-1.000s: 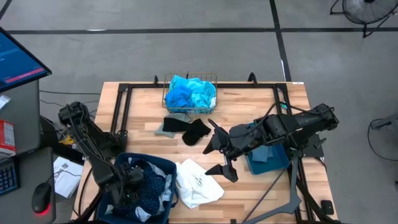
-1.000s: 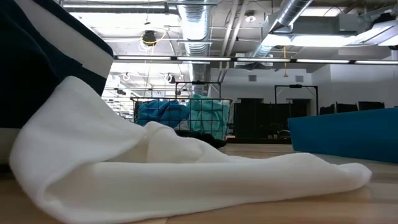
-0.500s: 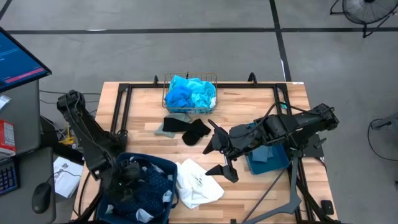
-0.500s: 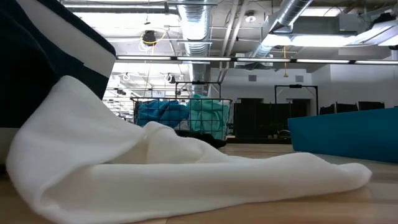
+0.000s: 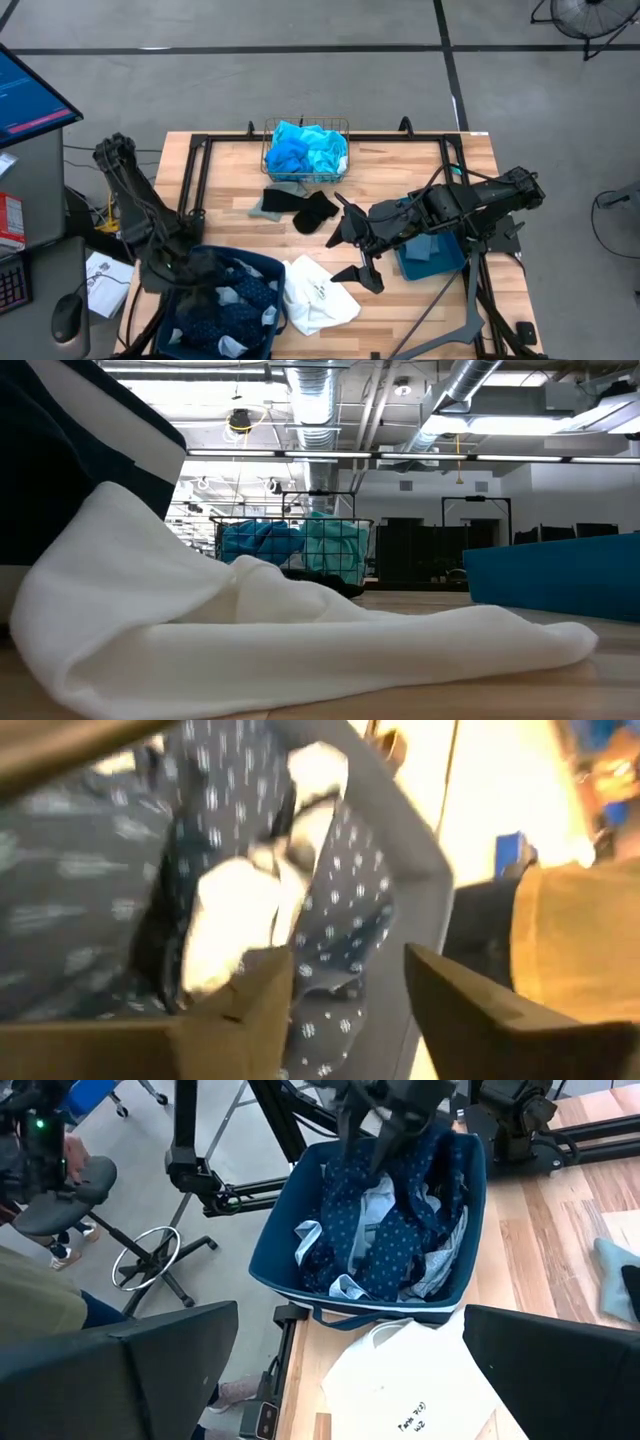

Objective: Pick & Place Cloths
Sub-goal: Put the blue patterned shirt into the blue laundry organizer

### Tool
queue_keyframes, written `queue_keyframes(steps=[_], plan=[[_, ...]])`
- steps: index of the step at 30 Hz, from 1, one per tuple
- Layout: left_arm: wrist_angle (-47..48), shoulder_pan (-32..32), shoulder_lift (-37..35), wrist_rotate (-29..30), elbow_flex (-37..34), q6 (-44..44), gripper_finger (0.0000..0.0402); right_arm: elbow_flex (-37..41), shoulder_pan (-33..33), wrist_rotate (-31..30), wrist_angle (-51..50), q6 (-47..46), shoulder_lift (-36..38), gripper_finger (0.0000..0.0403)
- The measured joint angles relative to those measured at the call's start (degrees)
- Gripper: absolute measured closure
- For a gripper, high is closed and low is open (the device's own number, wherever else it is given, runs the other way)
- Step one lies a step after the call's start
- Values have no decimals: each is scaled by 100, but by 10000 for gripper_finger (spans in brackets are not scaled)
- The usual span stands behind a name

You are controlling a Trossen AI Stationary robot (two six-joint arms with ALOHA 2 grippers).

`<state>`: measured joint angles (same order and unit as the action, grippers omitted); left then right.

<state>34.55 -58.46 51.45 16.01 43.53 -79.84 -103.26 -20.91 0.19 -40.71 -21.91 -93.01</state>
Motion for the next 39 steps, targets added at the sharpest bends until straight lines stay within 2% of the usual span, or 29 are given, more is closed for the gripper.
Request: queue_keyframes(steps=[4, 8, 10, 14, 16, 21, 24, 27, 32, 39], plan=[[-7, 0, -304, 480, 0, 278, 289, 0, 0, 0, 0, -1, 0, 23], [-334, -59, -370, 426, 5, 485, 372, 0, 0, 0, 0, -7, 0, 23], [-339, -87, -370, 414, 7, 490, 392, 0, 0, 0, 0, -42, 0, 23], [-293, 27, -535, 512, 7, 709, 400, 0, 0, 0, 0, -46, 0, 23], [-24, 133, -681, 789, 87, 784, 401, 0, 4, 0, 0, -46, 0, 23], [1829, 329, -911, 1372, 502, 761, 401, 0, 7, 0, 0, -63, 2, 23], [3276, 543, -891, 1400, 620, 339, 401, 0, 7, 0, 0, -72, 1, 23], [4090, 707, -754, 1401, 621, -77, 401, 0, 7, -2, 0, -212, 0, 23], [4039, 801, -229, 1399, 621, -109, 401, 0, 2, -2, 0, -260, 0, 23], [2783, 524, 965, 1119, 621, -99, 401, 0, 2, -2, -2, -260, 0, 23]])
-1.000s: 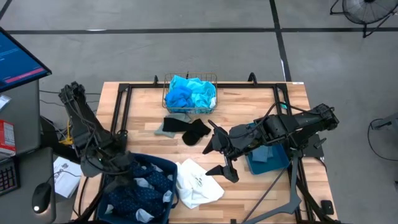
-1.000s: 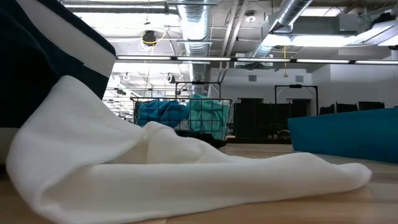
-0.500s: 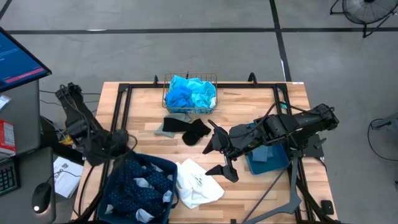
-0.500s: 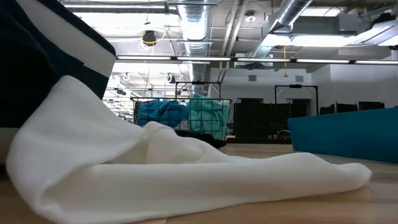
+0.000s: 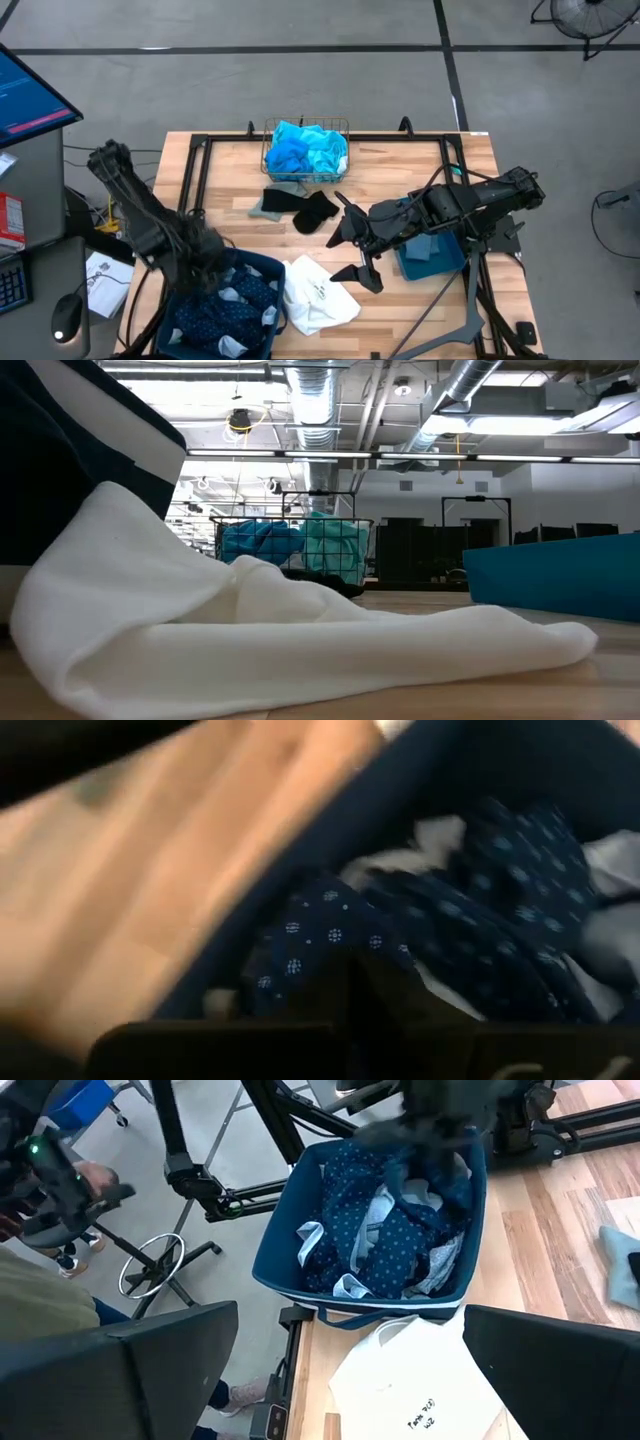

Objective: Pick & Place Cloths
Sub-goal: Put the blue patterned shirt into the blue laundry organizer

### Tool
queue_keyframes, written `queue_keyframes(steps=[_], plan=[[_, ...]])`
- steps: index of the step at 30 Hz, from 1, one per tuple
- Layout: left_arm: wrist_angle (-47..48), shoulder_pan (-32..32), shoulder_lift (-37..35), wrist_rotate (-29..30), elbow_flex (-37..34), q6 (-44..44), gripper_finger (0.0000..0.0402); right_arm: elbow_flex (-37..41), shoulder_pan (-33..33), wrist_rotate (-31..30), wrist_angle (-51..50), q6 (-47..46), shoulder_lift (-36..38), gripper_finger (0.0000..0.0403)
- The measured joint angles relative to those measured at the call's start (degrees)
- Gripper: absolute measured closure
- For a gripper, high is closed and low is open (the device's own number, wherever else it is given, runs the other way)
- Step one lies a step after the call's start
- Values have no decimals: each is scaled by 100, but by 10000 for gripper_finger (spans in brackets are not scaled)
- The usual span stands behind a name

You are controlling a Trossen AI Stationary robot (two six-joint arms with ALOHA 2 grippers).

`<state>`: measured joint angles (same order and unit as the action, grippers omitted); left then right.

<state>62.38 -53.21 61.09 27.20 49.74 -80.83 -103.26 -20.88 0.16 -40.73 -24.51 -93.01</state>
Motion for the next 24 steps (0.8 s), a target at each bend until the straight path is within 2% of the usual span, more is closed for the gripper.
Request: queue_keyframes(steps=[8, 14, 24], plan=[[-1387, -249, 1209, -476, 0, -44, 401, 0, 2, 0, -41, 111, 0, 23], [-1617, -277, 2082, -829, 7, -49, 401, 0, 2, 1, -83, 219, 0, 23], [-2309, -377, 3070, -744, 56, -63, 401, 0, 2, 1, -144, 219, 0, 23]])
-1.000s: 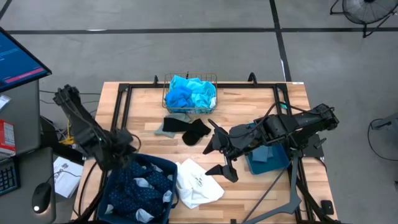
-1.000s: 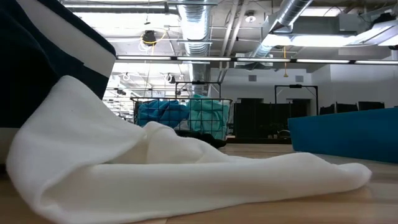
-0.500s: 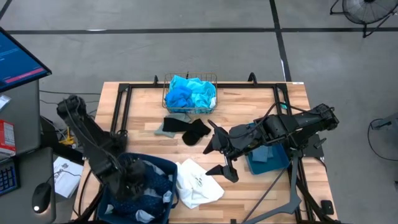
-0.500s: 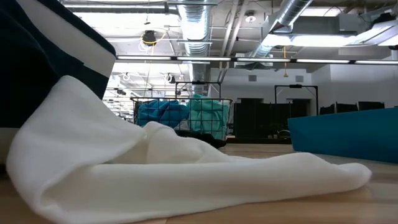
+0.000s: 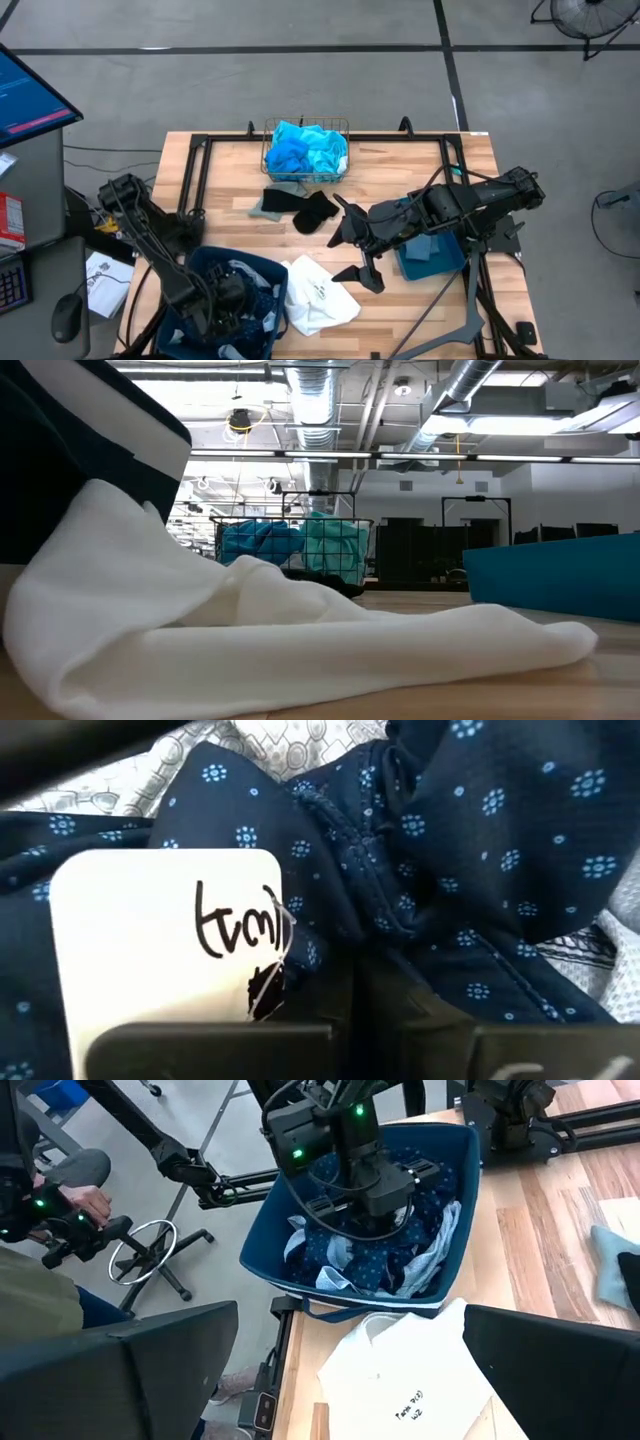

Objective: Pick & Place Cloths
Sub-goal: Put the blue patterned shirt into the blue laundry organizer

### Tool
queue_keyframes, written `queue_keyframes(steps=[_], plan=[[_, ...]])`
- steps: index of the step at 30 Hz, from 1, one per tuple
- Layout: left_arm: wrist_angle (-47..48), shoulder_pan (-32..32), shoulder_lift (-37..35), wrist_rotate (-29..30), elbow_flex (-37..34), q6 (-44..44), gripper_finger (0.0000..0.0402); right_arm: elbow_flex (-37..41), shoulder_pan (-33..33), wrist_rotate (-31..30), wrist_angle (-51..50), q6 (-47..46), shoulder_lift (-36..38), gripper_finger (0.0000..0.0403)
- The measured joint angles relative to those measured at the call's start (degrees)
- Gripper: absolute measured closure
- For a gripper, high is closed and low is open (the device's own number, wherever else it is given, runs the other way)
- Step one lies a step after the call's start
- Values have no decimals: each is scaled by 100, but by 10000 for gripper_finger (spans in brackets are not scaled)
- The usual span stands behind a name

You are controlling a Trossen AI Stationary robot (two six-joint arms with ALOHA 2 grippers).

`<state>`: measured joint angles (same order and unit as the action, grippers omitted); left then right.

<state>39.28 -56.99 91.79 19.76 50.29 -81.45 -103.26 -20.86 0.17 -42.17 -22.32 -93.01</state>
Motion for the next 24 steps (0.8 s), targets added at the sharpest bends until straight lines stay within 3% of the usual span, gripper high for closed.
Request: queue_keyframes(steps=[7, 13, 20, 24], plan=[[-10, -13, 52, 39, -7, 4, 402, 0, 4, 0, -92, 60, 0, 23], [153, 26, -578, 469, -93, 141, 388, 0, 13, -1, -90, 194, 0, 23], [177, 91, -1610, 626, -93, 795, 320, 0, 15, 2, -87, 281, 0, 23], [156, 91, -2134, 286, -84, 1076, 266, 0, 15, 2, -85, 281, 0, 23]])
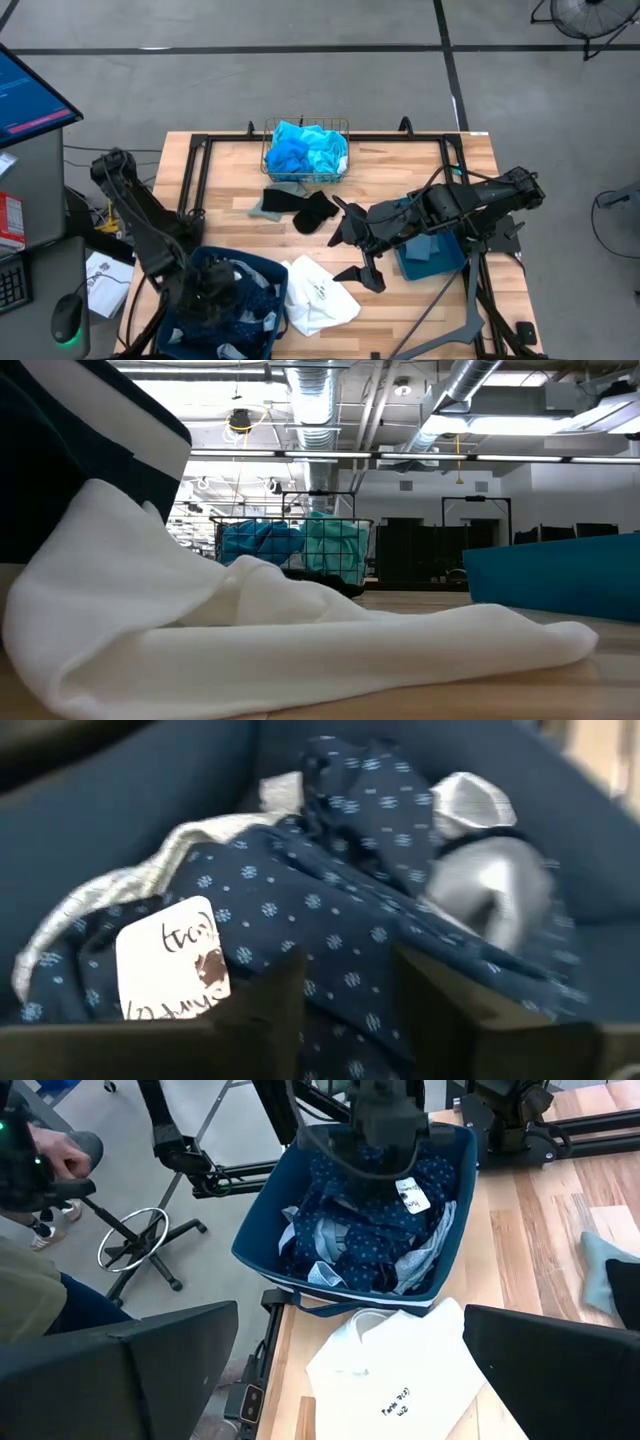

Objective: Pick & Place Cloths
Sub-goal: Put the blue patterned shirt into the blue laundry organizer

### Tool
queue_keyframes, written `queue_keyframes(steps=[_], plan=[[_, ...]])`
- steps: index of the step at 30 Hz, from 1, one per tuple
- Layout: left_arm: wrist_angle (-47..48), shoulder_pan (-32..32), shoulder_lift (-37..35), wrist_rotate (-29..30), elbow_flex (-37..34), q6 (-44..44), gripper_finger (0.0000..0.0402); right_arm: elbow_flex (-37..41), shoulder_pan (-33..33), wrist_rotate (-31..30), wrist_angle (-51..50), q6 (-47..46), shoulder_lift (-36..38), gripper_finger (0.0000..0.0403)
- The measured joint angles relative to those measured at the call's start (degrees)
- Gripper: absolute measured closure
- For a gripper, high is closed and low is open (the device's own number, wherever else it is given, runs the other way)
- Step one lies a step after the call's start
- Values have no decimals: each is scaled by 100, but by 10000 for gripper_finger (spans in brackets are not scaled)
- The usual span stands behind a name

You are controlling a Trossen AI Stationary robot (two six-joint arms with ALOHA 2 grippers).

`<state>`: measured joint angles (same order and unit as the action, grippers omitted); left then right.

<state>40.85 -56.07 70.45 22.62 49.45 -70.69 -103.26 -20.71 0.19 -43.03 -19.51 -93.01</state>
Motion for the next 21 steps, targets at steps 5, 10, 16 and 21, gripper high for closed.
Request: queue_keyframes(steps=[5, 10, 16, 21], plan=[[-41, 0, -653, -211, 4, -26, 216, 0, 0, 0, 4, 0, 0, 23], [-81, 2, -1253, -196, 17, -114, 211, 0, -2, -2, 13, 0, 1, 23], [-331, -33, -844, -187, 17, 69, 276, 0, -2, -2, 17, -2, 0, 23], [-1041, -168, 55, -200, 21, 284, 382, 0, -2, -4, 17, -50, 0, 23]])
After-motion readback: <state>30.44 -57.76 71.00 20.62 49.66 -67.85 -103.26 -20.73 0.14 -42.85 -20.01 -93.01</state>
